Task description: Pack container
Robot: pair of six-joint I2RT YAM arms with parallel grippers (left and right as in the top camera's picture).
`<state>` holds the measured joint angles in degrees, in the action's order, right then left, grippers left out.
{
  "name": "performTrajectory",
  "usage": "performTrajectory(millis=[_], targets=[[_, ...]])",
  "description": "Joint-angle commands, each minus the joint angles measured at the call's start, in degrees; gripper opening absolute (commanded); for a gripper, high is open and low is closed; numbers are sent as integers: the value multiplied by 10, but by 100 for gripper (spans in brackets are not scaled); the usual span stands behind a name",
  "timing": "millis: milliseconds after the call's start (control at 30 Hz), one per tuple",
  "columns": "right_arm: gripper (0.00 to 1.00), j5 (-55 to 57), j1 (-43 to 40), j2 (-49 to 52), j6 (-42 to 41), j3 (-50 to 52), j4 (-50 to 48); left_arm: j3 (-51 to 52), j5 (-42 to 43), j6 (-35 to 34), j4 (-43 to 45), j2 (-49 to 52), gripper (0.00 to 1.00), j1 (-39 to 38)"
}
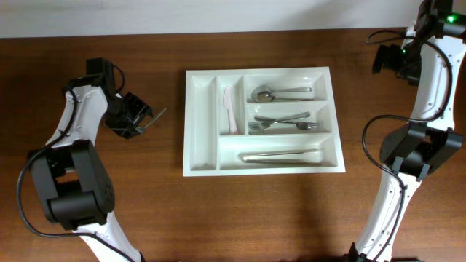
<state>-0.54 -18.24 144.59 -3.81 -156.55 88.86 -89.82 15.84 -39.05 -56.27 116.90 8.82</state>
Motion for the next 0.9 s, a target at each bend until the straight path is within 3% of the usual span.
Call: performTrajectory(millis=[0,300,867], targets=[[99,-3,2,-11,4,-9,1,6,-18,37,-13,4,60,20],[99,-3,2,-11,4,-9,1,10,-62,83,-55,4,60,45],[99,-3,2,-11,4,-9,1,60,-16,60,70,4,59,44]])
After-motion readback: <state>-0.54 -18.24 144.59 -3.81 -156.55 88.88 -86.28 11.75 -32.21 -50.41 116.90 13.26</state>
